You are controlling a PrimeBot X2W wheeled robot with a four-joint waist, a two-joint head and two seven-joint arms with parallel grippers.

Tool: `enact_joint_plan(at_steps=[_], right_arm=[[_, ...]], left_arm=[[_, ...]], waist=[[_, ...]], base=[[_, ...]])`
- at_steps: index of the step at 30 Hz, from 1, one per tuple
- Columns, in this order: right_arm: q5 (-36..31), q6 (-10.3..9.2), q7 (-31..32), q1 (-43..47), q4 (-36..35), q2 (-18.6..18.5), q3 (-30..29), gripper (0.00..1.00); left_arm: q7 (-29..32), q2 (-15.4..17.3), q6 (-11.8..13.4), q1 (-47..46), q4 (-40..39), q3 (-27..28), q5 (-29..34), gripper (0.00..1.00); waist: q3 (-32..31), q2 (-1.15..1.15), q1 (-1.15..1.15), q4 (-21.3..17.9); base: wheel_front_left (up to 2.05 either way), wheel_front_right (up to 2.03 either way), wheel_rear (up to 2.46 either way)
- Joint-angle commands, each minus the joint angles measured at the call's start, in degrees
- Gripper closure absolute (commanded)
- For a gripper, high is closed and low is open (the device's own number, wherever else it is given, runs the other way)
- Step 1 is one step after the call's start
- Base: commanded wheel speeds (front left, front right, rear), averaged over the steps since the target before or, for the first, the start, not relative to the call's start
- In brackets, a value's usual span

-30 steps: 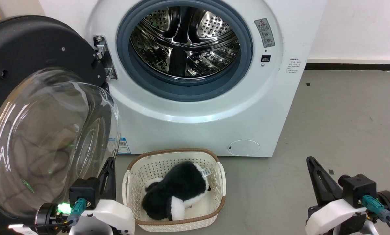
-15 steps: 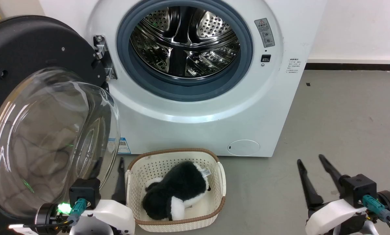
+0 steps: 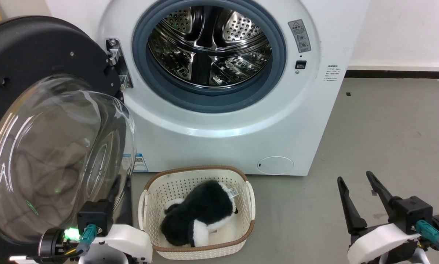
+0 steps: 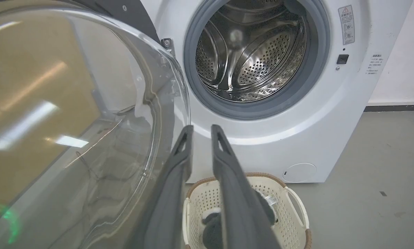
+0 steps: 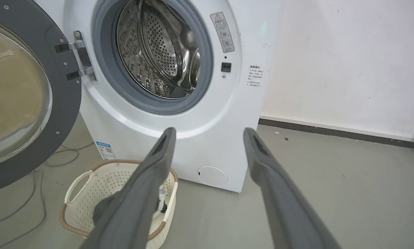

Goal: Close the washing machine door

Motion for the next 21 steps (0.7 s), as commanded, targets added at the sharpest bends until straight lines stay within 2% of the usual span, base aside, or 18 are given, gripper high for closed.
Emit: enact_joint_plan(at_steps=[1,10,21], right_arm=[[0.6,0.01,-0.5,0.0,0.1,0.0,-0.2,0.0],[1.7,0.01,-1.6,0.1,0.2,0.1,-1.0,0.0],[3.0,0.01,-2.9,0.2,1.0,0.1,-1.7,0.0]], left_arm=[[-0.5,0.3,0.5,-0.2,-0.4,0.0,0.0,1.0],[-1.6,1.5,1.2,-2.3,-2.5,-0.5,0.3,1.0],[-2.9,4.2,0.8,-7.2,-7.2,0.1,-0.2,1.0]], waist=[[0.0,0.0,0.0,0.1],[0.1,0.0,0.0,1.3],[0.4,0.0,0.0,3.8]], base=[[0.0,0.0,0.0],[0.0,0.0,0.0],[0.0,0.0,0.0]])
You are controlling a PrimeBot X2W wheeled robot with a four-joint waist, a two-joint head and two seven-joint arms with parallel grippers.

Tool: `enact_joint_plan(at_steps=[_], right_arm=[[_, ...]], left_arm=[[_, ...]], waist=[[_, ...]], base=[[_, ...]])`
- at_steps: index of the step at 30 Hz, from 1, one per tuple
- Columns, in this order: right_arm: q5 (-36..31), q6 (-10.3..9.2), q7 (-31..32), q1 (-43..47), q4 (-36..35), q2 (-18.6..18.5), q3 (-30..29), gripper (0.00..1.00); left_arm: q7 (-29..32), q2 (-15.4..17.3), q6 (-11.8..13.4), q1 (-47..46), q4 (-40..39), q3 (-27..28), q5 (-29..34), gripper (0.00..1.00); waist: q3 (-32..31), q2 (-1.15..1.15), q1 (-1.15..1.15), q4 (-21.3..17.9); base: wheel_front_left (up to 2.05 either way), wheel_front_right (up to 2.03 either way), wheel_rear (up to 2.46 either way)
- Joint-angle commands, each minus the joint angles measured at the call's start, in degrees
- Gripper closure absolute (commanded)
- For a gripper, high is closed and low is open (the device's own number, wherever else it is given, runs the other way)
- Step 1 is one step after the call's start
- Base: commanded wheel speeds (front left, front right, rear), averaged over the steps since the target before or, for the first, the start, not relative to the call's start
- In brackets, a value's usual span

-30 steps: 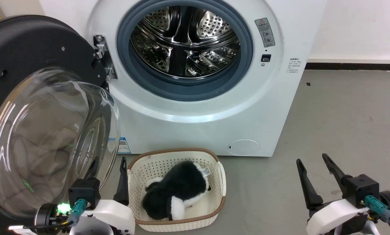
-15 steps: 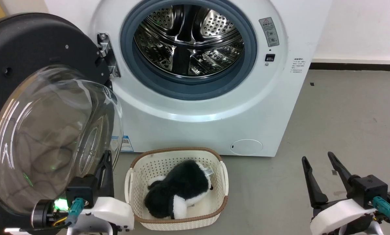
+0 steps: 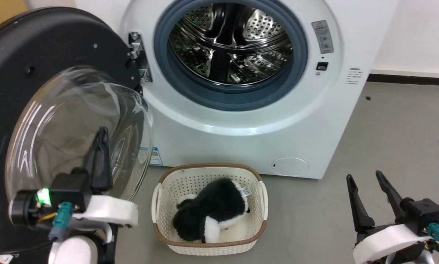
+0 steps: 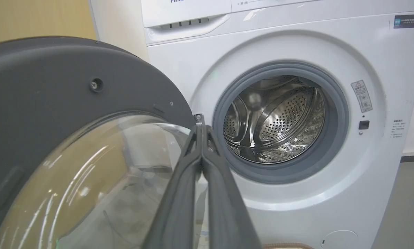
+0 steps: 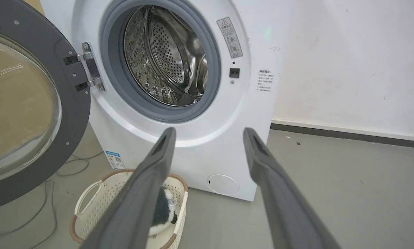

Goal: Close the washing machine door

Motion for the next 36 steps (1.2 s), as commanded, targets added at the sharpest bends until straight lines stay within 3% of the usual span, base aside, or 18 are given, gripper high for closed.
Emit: enact_joint_plan(at_steps=[1,19,28,36], right_arm=[[0.4,0.01,-0.6,0.2,0.2,0.1,-0.2,0.0],[3.0,0.02,-3.0,-0.3,2.1,0.1,-2.3,0.0],[3.8,0.02,-4.1,-0.5,2.2,0.2,-3.1,0.0],[4.6,0.03,-5.0,-0.7,2.4,0.2,-3.9,0.0]], left_arm=[[-0.6,0.7,-0.1,-1.6,-0.9,0.2,-0.3,1.0],[-3.0,4.2,-4.0,-13.0,-4.0,9.0,-6.9,1.0],[-4.1,4.9,-5.3,-14.7,-1.4,16.1,-11.1,1.0],[-4.1,5.7,-6.4,-15.3,4.7,22.5,-18.5,1.0]], waist=[[0.1,0.0,0.0,0.5],[1.4,0.0,0.0,7.3],[2.1,0.0,0.0,10.8],[2.5,0.0,0.0,13.5]], base=[[0.0,0.0,0.0],[0.0,0.0,0.0],[0.0,0.0,0.0],[0.0,0.0,0.0]])
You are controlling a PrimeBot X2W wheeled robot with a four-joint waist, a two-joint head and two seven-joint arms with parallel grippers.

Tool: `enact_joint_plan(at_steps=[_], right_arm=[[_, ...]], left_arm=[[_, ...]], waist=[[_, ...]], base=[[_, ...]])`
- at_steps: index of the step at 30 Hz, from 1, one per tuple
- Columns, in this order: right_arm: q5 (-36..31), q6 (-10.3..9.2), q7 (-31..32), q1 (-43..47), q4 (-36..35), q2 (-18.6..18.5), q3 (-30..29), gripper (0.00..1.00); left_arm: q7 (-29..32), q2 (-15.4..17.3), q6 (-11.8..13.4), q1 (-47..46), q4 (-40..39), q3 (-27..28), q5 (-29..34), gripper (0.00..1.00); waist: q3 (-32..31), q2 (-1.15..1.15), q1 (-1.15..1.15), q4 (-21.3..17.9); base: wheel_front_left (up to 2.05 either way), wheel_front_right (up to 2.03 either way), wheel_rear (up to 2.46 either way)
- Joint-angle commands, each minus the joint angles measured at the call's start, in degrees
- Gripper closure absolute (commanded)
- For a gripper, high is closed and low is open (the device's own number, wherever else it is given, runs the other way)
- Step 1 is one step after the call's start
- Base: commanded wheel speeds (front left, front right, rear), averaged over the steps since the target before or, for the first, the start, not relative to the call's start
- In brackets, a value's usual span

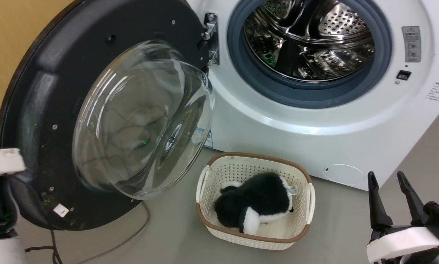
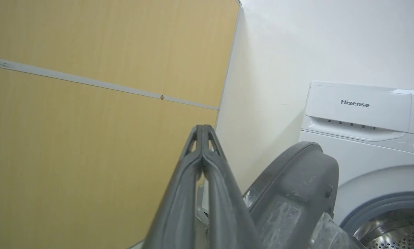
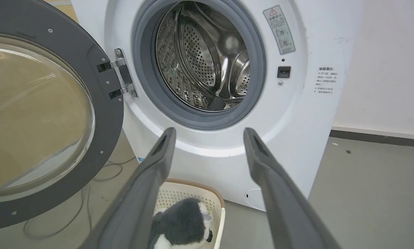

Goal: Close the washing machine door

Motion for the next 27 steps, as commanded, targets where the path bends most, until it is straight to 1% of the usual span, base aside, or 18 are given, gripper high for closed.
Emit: enact_joint_plan(at_steps=[1,3,6,13,15,16,17,18,20,27], right_arm=[[0.6,0.03,-0.7,-0.7,0.3,0.2,-0.3,0.0],[0.8,0.03,-1.0,-0.8,0.3,0.2,-0.4,0.0],[1.0,0.03,-1.3,-0.8,0.4,0.2,-0.6,0.0],[1.3,0.03,-2.2,-1.1,0.7,0.2,-1.1,0.0],[1.4,0.03,-2.4,-1.2,0.7,0.2,-1.3,0.0],[1.4,0.03,-2.4,-1.2,0.7,0.2,-1.3,0.0],[1.5,0.03,-2.7,-1.2,0.8,0.2,-1.6,0.0],[1.5,0.03,-2.7,-1.2,0.8,0.2,-1.6,0.0],[1.6,0.03,-3.0,-1.4,0.8,0.2,-1.9,0.0],[2.4,0.04,-3.8,-2.1,1.0,0.2,-1.8,0.0]], left_arm=[[0.2,0.6,-0.4,-1.6,1.2,1.7,-2.1,1.0],[0.4,0.7,-0.7,-1.9,2.8,3.4,-4.8,1.0],[2.4,-0.3,-1.1,-2.5,5.8,5.8,-11.2,1.0],[8.9,-1.2,-1.7,-2.3,12.8,10.4,-22.9,1.0],[12.1,-1.7,-1.9,-2.4,14.4,11.0,-27.3,1.0],[12.1,-1.7,-1.9,-2.4,14.4,11.0,-27.3,1.0],[15.8,-1.9,-2.1,-2.0,15.7,11.2,-31.4,1.0],[15.8,-1.9,-2.1,-2.0,15.7,11.2,-31.4,1.0],[19.8,-1.7,-2.3,-0.6,16.8,10.4,-35.2,1.0],[26.5,-2.4,-2.8,2.7,15.4,7.3,-44.7,1.0]], waist=[[0.2,0.0,0.0,0.6],[0.4,0.0,0.0,1.1],[0.8,0.0,0.0,1.8],[1.5,0.0,0.0,3.0],[1.7,0.0,0.0,3.3],[1.7,0.0,0.0,3.3],[1.8,0.0,0.0,3.7],[1.8,0.0,0.0,3.7],[2.2,0.0,0.0,4.3],[2.8,0.0,0.0,5.5]], base=[[0.0,0.0,0.0],[0.0,0.0,0.0],[0.0,0.0,0.0],[0.0,0.0,0.0],[0.0,0.0,0.0],[0.0,0.0,0.0],[0.0,0.0,0.0],[0.0,0.0,0.0],[0.0,0.0,0.0],[0.0,0.0,0.0]])
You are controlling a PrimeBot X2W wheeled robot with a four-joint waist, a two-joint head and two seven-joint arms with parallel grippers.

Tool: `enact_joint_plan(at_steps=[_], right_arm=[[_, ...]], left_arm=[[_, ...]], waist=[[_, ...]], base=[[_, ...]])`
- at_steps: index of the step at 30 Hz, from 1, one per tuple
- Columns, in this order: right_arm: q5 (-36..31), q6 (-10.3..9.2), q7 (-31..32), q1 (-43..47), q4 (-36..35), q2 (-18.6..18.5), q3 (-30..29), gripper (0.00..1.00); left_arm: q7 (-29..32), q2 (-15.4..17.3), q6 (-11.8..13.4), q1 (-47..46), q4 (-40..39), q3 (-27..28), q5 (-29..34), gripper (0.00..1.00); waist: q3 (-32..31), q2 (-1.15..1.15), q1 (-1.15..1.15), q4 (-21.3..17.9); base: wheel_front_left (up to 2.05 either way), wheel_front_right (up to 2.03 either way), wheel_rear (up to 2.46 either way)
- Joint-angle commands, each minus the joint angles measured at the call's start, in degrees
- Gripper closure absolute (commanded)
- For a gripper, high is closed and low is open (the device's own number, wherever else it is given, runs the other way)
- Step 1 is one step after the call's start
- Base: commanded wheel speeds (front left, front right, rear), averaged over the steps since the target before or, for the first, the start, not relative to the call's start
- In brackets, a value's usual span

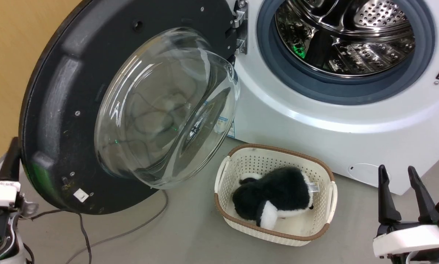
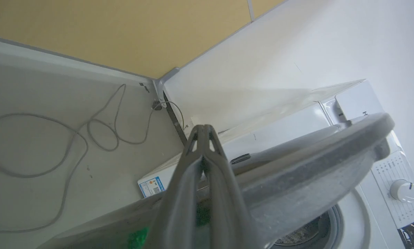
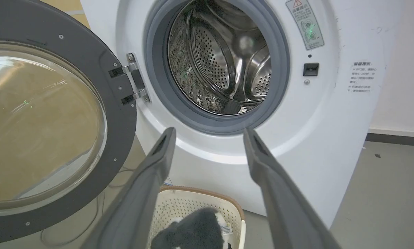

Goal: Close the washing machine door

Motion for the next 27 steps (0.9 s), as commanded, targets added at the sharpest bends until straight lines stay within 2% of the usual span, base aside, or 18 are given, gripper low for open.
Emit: enact_joint_plan(at_steps=[1,9,17,19,21,27], right_arm=[[0.5,0.04,-0.7,-1.1,0.2,0.2,-0.2,0.0],[1.4,0.04,-1.6,-1.1,0.5,0.3,-1.2,0.0],[2.4,0.04,-2.5,-1.4,0.9,0.3,-1.8,0.0],[3.0,0.04,-3.1,-1.7,1.1,0.3,-1.5,0.0],[3.2,0.05,-3.3,-1.8,1.0,0.3,-1.7,0.0],[3.2,0.05,-3.4,-2.3,0.8,0.3,-1.6,0.0]], left_arm=[[2.0,-0.1,-0.5,1.4,-1.1,-0.6,-3.3,1.0],[9.6,-0.9,-0.9,6.5,-8.8,-6.4,-12.6,1.0],[15.9,-2.3,-1.4,13.4,-16.8,-15.3,-19.1,1.0],[17.9,-3.0,-1.8,16.0,-20.2,-21.9,-21.9,1.0],[18.6,-3.7,-1.9,16.9,-21.3,-25.0,-23.6,1.0],[16.6,-5.0,-1.9,18.7,-23.5,-34.6,-22.7,1.0]], waist=[[0.2,0.0,0.0,0.4],[0.4,0.0,0.0,2.0],[0.3,0.0,0.0,3.3],[0.3,0.0,0.0,2.4],[0.4,0.0,0.0,1.8],[1.3,0.0,0.0,-3.0]], base=[[0.0,0.0,0.0],[0.0,0.0,0.0],[0.0,0.0,0.0],[0.0,0.0,0.0],[0.0,0.0,0.0],[0.0,0.0,0.0]])
